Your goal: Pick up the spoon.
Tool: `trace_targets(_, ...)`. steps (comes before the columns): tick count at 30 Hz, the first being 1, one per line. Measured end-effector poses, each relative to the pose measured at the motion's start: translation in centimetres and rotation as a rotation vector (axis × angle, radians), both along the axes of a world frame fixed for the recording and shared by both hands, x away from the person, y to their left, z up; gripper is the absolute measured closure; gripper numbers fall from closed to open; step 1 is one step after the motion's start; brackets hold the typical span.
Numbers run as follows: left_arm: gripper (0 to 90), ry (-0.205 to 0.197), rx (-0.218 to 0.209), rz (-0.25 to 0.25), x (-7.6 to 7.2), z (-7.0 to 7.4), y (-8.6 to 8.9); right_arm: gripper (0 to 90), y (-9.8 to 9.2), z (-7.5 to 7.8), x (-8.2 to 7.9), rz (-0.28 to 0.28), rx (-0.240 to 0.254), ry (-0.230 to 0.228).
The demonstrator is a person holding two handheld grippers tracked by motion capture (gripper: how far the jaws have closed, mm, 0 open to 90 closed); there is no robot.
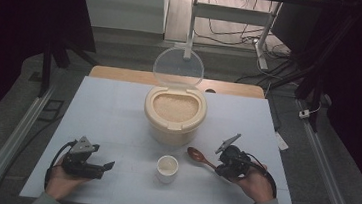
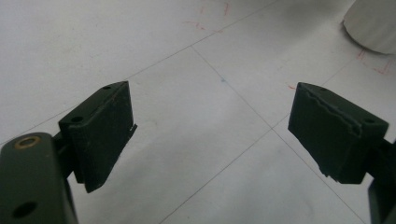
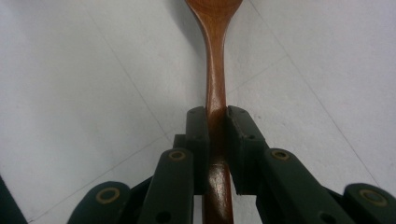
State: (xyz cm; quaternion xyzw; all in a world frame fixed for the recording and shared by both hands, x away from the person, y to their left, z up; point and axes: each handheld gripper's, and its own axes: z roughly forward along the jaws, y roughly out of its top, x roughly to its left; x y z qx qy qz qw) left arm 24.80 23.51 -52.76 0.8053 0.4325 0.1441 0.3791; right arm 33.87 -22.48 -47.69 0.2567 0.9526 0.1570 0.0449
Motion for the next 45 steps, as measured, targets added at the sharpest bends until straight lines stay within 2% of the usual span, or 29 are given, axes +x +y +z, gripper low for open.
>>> trace_targets(10,13.9,0.0,0.001,0.002,0.0,0.0,0.1,79.2,-0.5,0.8,-0.2,0.003,0.07,0.003)
trace_targets(22,13.9,0.002,0.002,0.003,0.1,-0.1,0.1,79.2,-0.7,1.8,-0.6,0.023,0.128,0.0)
trace_targets(45,13.9,0.001,0.003,0.0,0.1,-0.1,0.0,79.2,0.1,3.6,-1.8,0.1,0.206,-0.036)
